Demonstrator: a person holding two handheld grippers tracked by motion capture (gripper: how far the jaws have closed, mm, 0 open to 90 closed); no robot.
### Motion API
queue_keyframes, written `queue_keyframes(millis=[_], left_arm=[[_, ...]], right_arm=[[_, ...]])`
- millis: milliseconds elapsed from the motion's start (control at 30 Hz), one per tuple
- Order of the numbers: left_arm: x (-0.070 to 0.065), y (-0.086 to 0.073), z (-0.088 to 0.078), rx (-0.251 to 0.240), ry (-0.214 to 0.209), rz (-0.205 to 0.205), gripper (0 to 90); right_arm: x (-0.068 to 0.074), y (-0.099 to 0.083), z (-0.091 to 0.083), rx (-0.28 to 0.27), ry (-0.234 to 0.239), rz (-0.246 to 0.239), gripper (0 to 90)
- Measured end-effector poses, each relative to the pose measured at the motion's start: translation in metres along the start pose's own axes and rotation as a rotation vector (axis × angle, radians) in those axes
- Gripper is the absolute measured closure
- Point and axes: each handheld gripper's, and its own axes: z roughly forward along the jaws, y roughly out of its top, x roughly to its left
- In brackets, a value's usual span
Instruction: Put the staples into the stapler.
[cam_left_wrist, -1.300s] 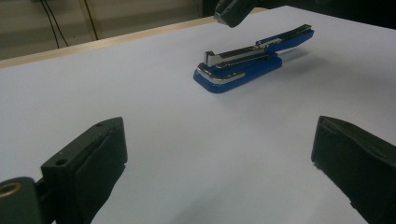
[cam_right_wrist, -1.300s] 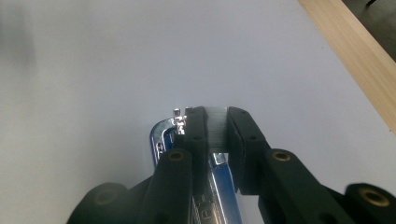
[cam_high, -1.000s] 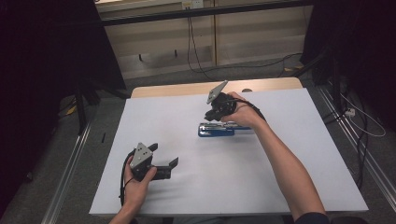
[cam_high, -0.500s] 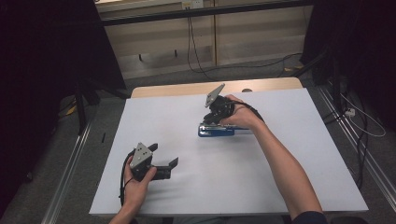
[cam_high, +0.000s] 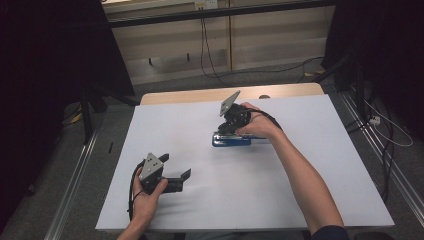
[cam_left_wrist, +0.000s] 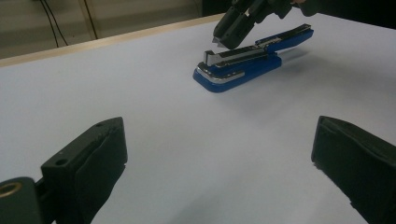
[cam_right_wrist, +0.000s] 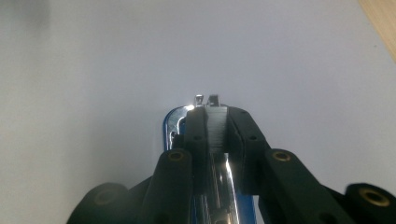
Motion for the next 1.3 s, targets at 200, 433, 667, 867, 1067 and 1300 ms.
queue_keyframes(millis=[200,433,667,867,1067,1300], left_arm=[[0.0001,-0.0001,0.0001,0.004,-0.003,0.002,3.6],[-0.0001,-0.0001,0.0000,0.002,-0.002,0.000,3.6],[0.0000,-0.0001,0.0000,0.003,-0.004,0.002,3.6],[-0.0007,-0.0002,-0.0002,0.003,-0.003,-0.003,3.6],[-0.0009,-0.0001,0.0000,0.003,-0.005,-0.001,3.6],[-0.0005,-0.0001,0.0000,0.008,-0.005,0.004,3.6]], right_arm=[[-0.0008,-0.0004,0.0026,0.007,0.006,-0.007,79.4],[0.0000,-0.0007,0.0060,0.012,0.013,-0.014,79.3],[-0.0001,-0.0016,0.0072,0.017,0.016,-0.014,79.3],[-0.0005,-0.0020,0.0072,0.020,0.020,-0.008,79.4],[-0.0014,-0.0010,0.0076,0.025,0.025,-0.009,79.3],[-0.0021,-0.0001,0.0089,0.024,0.030,-0.016,79.1]])
